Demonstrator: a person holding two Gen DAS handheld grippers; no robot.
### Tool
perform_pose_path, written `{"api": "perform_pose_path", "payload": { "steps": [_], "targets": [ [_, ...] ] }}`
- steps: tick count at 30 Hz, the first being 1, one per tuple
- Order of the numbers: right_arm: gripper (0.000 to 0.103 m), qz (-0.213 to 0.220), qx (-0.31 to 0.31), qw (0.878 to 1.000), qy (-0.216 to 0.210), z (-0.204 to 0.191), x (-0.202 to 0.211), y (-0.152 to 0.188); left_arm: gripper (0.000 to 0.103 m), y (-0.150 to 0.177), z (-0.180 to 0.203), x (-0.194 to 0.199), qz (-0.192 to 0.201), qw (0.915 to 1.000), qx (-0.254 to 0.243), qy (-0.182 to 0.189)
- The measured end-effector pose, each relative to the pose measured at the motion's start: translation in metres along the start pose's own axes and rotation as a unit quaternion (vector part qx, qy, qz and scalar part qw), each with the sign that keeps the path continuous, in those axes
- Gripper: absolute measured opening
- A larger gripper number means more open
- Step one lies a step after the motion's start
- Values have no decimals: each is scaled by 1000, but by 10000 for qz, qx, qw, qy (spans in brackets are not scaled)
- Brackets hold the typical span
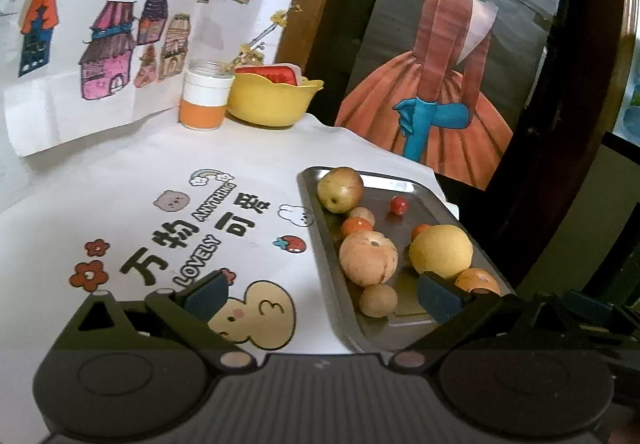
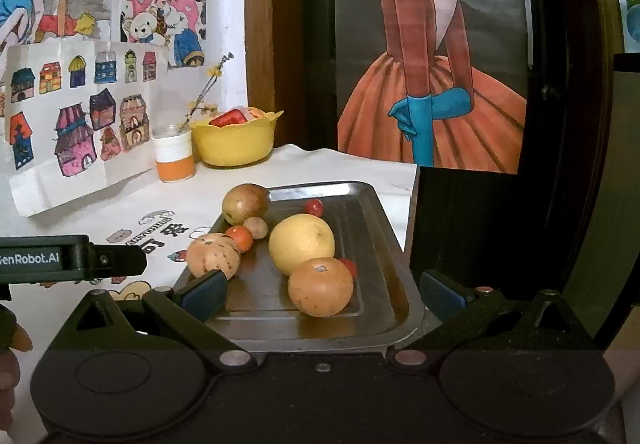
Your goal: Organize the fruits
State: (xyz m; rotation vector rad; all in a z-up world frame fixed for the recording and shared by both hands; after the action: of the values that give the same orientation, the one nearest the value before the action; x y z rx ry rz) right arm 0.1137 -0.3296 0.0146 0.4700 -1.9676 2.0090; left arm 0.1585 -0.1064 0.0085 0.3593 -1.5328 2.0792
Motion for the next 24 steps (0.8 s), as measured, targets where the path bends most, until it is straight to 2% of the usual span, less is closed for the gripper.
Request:
{"api": "perform_pose_path", "payload": {
  "steps": [24],
  "targets": [
    [102,334,107,9994,-16,-44,49,4,103,5,-39,58,440,9982,27,-411]
  ]
}}
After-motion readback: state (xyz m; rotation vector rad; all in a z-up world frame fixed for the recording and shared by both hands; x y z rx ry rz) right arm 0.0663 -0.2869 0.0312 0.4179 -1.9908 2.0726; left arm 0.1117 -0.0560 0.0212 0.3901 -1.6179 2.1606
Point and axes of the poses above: each gripper's, at about its wrist camera, not at the fingertips, and x roughly against the way its jaws point, z to its right, y to its underside, the point moved 2 cm from there along -x, roughly the way its jaws point, and after that the axes turned 4 degrees about x, right-handed, at the moved point
